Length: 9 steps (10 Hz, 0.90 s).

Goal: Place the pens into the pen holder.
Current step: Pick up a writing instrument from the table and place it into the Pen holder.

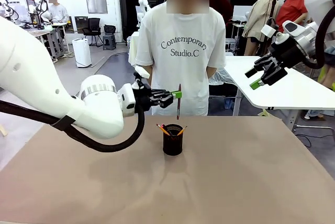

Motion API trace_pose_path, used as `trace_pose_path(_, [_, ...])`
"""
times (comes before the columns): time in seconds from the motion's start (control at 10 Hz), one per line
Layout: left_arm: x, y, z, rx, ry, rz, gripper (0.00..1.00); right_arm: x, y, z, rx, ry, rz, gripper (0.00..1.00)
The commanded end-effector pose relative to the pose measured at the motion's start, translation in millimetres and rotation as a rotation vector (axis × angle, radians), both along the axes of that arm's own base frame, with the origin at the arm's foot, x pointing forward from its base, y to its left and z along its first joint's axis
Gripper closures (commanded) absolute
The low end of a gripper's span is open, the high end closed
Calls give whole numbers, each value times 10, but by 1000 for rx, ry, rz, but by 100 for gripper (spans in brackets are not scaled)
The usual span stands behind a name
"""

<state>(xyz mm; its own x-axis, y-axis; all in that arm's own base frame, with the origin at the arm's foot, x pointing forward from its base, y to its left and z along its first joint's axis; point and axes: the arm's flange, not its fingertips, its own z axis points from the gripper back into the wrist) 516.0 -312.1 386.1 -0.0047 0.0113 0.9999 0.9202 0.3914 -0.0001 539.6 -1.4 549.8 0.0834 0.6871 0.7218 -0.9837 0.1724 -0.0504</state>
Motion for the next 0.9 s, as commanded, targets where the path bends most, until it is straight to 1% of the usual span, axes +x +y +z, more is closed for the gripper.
trace_pose_path(0.0, [28,-62,-178,17,-37,47,100,-41,7,29,4,15,-10,0])
trace_pose_path(0.2, [74,-84,-300,16,-65,71,100,-41,7,29,4,15,-10,0])
trace_pose_path(0.5, [136,-75,-440,0,-46,92,100,-41,7,29,4,15,-10,0])
trace_pose_path(0.6, [148,-85,-442,-20,-50,101,100,-41,7,29,4,15,-10,0])
trace_pose_path(0.8, [142,-82,-429,-19,-57,106,62,-41,7,29,4,15,-10,0])
